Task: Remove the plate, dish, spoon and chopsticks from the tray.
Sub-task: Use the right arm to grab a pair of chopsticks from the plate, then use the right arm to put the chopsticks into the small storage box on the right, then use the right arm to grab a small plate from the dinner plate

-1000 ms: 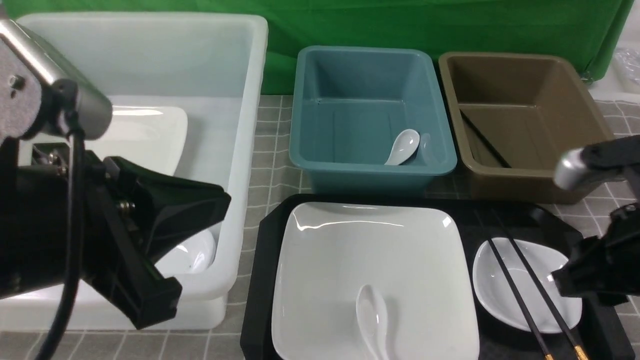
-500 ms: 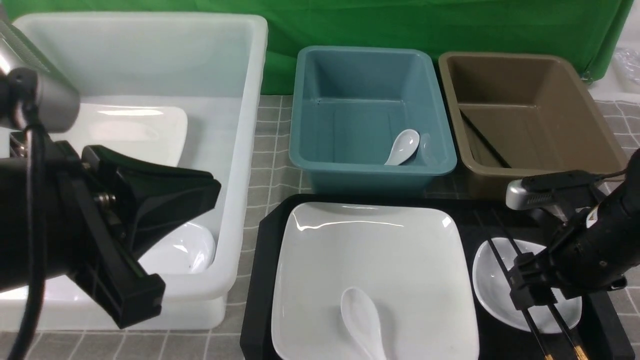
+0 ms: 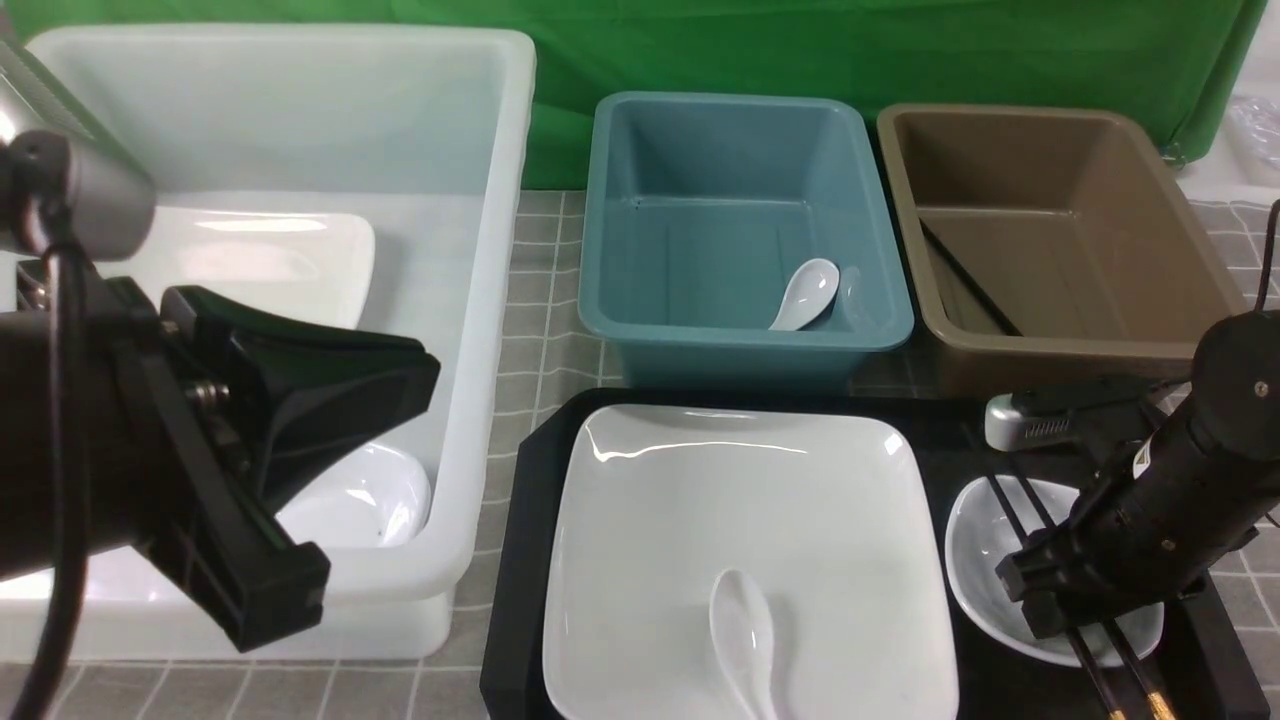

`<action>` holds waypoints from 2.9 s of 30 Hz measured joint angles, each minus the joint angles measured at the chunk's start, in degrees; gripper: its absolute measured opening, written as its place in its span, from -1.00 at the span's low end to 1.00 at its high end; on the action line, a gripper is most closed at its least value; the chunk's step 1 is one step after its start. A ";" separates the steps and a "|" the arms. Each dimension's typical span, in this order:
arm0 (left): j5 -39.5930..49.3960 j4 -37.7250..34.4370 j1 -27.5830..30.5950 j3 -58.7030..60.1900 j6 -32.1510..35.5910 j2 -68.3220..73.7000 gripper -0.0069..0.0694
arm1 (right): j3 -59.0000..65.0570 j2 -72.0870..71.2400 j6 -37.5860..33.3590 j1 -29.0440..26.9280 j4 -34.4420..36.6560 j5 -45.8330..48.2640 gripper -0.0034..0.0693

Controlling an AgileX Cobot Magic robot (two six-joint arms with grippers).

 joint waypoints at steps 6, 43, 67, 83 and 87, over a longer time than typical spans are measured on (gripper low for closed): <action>0.00 0.00 0.00 0.00 0.00 0.00 -0.80 | 0.00 -0.01 -1.77 0.00 -0.07 0.00 -0.27; -8.25 -13.91 0.00 0.00 14.21 -7.94 -0.80 | -63.87 32.64 -12.42 -11.98 24.27 0.81 -0.56; -3.35 -0.17 -0.05 0.00 12.77 -8.46 -0.80 | -54.63 6.60 -8.41 -1.81 -1.66 32.25 -0.22; -2.60 0.64 -0.05 0.00 7.96 -8.46 -0.80 | 1.31 -15.90 -15.17 12.74 -10.89 7.62 0.50; -2.60 0.64 -0.05 0.00 7.91 -8.46 -0.80 | 4.71 -13.91 -16.64 12.74 -10.97 3.74 0.67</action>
